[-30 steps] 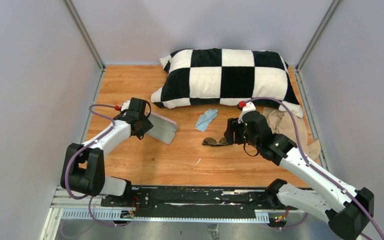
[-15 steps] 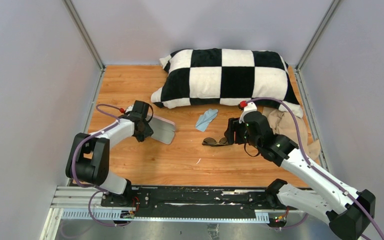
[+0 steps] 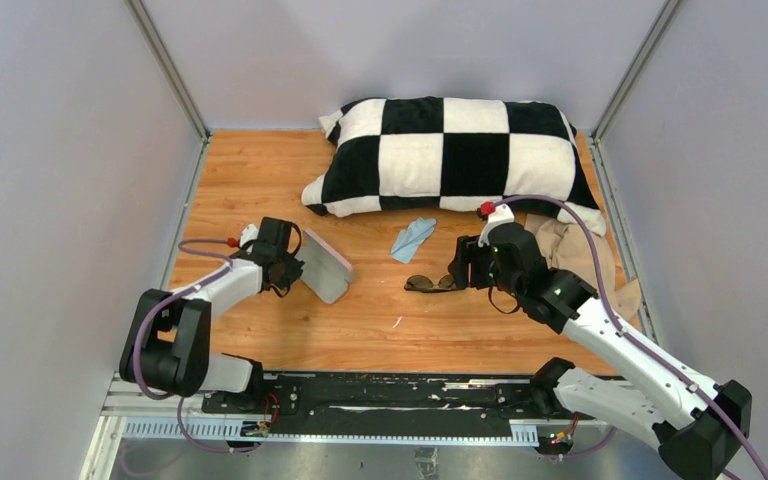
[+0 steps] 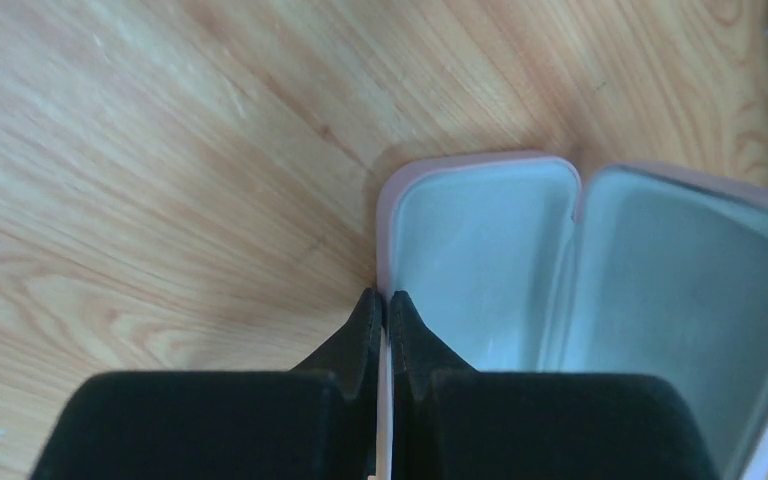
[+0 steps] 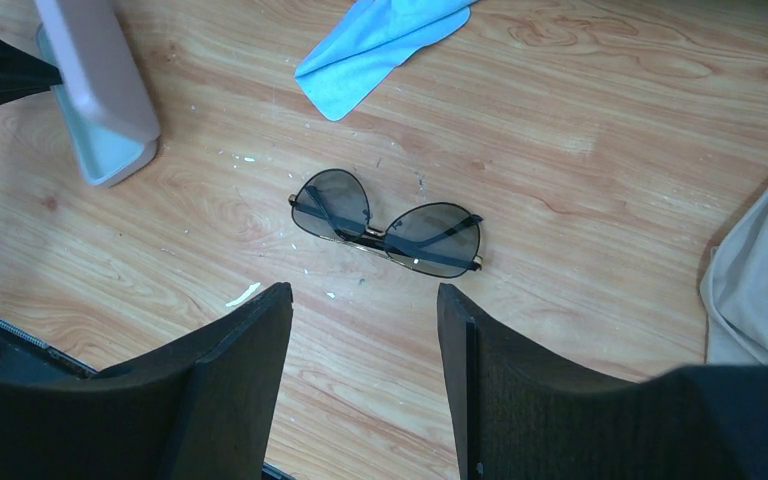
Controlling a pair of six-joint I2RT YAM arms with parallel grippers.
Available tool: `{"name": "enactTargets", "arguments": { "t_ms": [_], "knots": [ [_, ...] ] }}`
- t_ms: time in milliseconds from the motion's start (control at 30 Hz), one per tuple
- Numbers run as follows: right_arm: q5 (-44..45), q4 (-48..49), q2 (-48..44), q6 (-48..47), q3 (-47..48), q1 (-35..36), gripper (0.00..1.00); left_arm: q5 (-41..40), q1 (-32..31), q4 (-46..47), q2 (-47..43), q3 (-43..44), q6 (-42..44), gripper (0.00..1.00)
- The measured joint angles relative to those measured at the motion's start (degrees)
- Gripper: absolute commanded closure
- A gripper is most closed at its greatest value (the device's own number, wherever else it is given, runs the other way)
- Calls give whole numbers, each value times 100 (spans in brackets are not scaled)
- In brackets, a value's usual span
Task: Organize the sunglasses
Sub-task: Adjust the sunglasses case at the center of the board.
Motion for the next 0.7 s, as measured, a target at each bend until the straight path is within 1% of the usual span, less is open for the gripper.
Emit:
{"name": "enactTargets", "arguments": {
  "t_ms": [100,167,200,233,300,333,433,533,633,700],
  "knots": [
    [-52,-24,7,-2,0,-7,40,122,-76,577,-282,-466,-791,100],
    [-92,-103,7,-2,0,-11,40,107,-188,695,-313,-549,-1270,98],
    [-103,-146,4,-2,0,-11,40,76,-260,695,-310,-551,-1517,94],
    [-105,-192,-4,-4,0,-11,40,48,-323,684,-304,-551,-1733,86],
    [-105,-297,-48,-4,0,-11,40,-2,-396,675,-278,-551,-2015,72],
    [-105,-323,-74,-4,0,-11,40,-7,-411,645,-249,-522,-2127,69],
    [-107,-387,-142,-4,0,-11,40,-15,-437,420,-114,-269,-2234,62],
    [-109,-407,-133,-2,0,-11,40,-15,-501,221,-125,-81,-2105,55],
    [-125,-404,-85,-2,0,-11,40,-35,-529,0,-339,-68,-1869,51],
    [-149,-391,-17,-2,0,-11,40,-105,-535,-201,-619,-66,-1604,50]
  ]
}}
